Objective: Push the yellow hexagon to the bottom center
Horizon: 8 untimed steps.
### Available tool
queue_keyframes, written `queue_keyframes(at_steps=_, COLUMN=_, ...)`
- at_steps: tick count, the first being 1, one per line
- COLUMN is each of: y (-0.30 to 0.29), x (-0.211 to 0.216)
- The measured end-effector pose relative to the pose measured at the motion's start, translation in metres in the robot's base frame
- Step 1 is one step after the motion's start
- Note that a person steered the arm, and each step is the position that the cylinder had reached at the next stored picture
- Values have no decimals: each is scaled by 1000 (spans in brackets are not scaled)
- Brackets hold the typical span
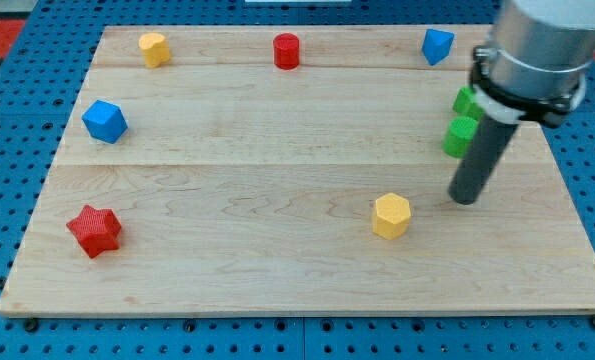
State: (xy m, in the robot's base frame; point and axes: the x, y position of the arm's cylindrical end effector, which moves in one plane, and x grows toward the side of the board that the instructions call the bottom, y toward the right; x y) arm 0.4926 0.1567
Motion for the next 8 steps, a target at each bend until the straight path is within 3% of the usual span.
queue_keyframes(at_steps=1, y=-53, x=0)
queue_keyframes(at_steps=2, y=-55, x=-3)
queue_keyframes(at_steps=3, y=20, x=-17)
queue_keyframes(at_steps=4, y=15, x=11)
queue_keyframes(at_steps=6, y=-112, x=23)
queue_keyframes(at_steps=7, y=-131, x=-8)
queue_keyframes(at_steps=8, y=-134, x=-10)
